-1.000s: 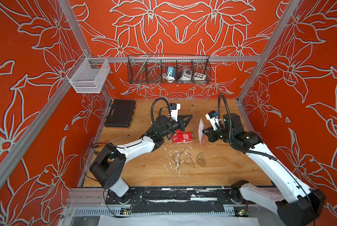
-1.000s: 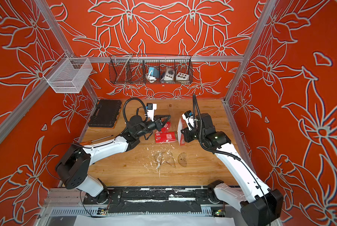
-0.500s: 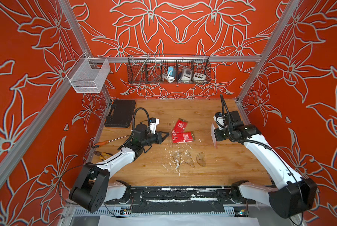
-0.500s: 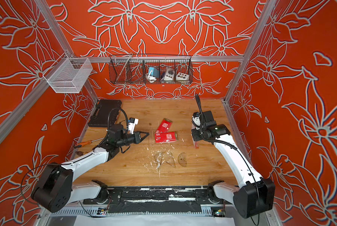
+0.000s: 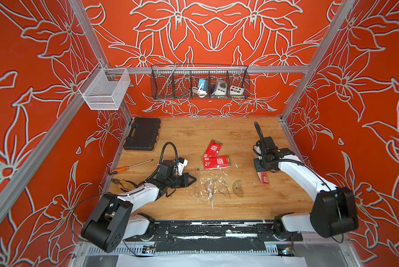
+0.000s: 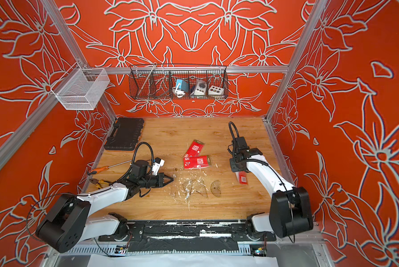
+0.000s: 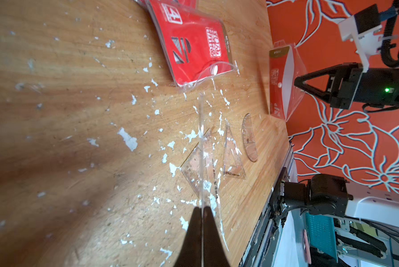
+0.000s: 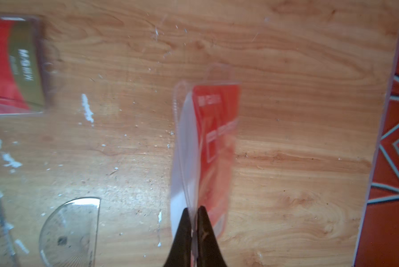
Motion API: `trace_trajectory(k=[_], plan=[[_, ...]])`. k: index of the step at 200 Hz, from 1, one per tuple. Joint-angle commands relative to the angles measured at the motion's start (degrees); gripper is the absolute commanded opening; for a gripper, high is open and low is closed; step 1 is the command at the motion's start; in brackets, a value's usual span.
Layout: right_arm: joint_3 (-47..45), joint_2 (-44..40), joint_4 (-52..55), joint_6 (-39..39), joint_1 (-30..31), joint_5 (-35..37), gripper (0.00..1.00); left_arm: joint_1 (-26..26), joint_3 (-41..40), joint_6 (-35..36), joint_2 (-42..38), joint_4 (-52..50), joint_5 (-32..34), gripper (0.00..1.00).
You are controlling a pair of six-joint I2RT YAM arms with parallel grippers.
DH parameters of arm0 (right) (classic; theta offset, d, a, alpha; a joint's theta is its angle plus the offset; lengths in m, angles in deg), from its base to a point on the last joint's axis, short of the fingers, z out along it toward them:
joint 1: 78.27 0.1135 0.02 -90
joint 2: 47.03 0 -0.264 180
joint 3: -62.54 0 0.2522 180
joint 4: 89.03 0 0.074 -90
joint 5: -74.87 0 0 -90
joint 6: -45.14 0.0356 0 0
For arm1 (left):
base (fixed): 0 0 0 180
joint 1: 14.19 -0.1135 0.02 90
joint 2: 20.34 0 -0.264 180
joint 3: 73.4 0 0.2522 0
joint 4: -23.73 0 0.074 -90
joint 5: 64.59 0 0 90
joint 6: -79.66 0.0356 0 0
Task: Open the ruler set and take out the ruler
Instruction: Place the ruler set bag at the center of the board.
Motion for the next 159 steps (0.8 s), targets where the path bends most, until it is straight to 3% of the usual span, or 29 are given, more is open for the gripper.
trace_trajectory(k=[1,68,159], plan=[[-2.3,1.4,-3.68,2.82,-0.49,2.77,0.0,-0.37,-0.62,0.31,1.65,2.11,-0.62,0.0],[-4.18,1.34,-7.22,2.33,-1.19,-2.2,0.2,-0.35,-0.56,1.3,7.1,2.94,3.58,0.0],[-1.88,-3.9,-5.42,0.98,-1.21,-6.72,0.36,-0.39,1.82,1.62,6.74,0.29,8.36,0.24]])
